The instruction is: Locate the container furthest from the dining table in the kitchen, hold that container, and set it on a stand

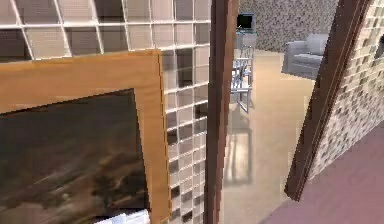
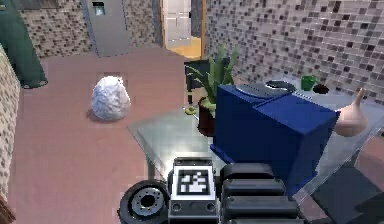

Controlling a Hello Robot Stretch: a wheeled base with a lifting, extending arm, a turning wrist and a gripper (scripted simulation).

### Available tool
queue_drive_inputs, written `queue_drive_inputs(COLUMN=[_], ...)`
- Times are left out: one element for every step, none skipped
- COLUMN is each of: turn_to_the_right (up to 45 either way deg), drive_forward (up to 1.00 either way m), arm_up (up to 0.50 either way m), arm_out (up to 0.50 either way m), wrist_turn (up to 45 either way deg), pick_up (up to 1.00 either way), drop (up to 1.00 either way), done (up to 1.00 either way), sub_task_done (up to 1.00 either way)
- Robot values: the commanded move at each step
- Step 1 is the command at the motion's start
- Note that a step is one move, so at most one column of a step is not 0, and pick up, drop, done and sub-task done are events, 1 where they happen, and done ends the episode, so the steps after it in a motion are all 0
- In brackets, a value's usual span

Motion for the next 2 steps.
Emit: queue_drive_inputs(turn_to_the_right=[30.0, 0.0], drive_forward=[0.0, 0.8], arm_up=[0.0, 0.0], arm_out=[0.0, 0.0], wrist_turn=[0.0, 0.0], pick_up=[0.0, 0.0], drop=[0.0, 0.0], done=[0.0, 0.0], sub_task_done=[0.0, 0.0])
